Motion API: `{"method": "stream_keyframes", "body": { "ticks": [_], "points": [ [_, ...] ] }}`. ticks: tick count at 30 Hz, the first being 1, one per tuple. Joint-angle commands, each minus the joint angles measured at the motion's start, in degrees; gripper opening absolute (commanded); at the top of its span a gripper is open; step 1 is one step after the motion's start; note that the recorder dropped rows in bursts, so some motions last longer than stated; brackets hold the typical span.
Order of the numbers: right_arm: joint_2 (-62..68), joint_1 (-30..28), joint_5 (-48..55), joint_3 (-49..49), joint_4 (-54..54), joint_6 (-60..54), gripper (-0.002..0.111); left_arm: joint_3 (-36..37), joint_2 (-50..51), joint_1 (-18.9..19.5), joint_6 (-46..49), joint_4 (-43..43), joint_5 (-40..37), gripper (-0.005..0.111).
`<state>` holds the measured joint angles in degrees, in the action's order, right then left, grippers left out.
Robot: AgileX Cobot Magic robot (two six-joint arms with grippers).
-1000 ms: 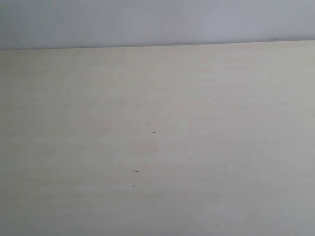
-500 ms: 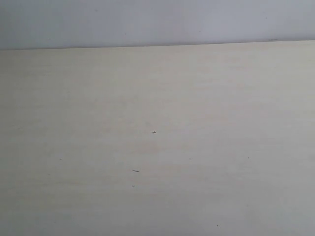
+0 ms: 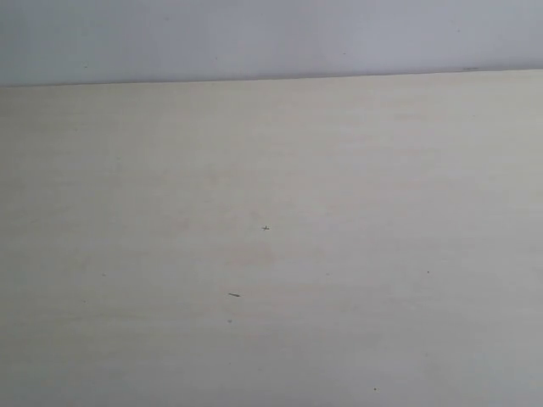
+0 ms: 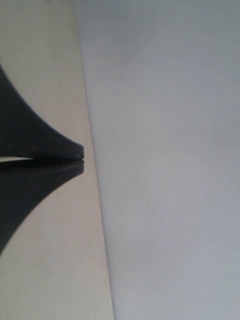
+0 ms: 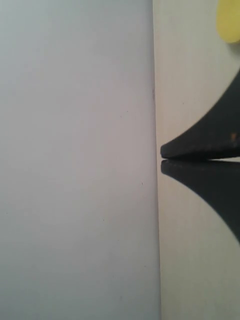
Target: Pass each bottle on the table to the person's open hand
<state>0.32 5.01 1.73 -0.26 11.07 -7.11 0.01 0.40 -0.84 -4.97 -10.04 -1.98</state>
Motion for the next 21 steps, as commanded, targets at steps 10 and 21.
{"method": "stream_keyframes", "body": {
  "ticks": [10,21],
  "points": [
    [-0.32,-2.32,-0.55,0.26,0.09,-0.22,0.000,-0.01,-0.40,3.62,0.27,0.31,0.42,0.000],
    [-0.32,-2.32,-0.55,0.26,0.09,-0.22,0.000,-0.01,-0.40,3.62,0.27,0.31,0.42,0.000]
  ]
}}
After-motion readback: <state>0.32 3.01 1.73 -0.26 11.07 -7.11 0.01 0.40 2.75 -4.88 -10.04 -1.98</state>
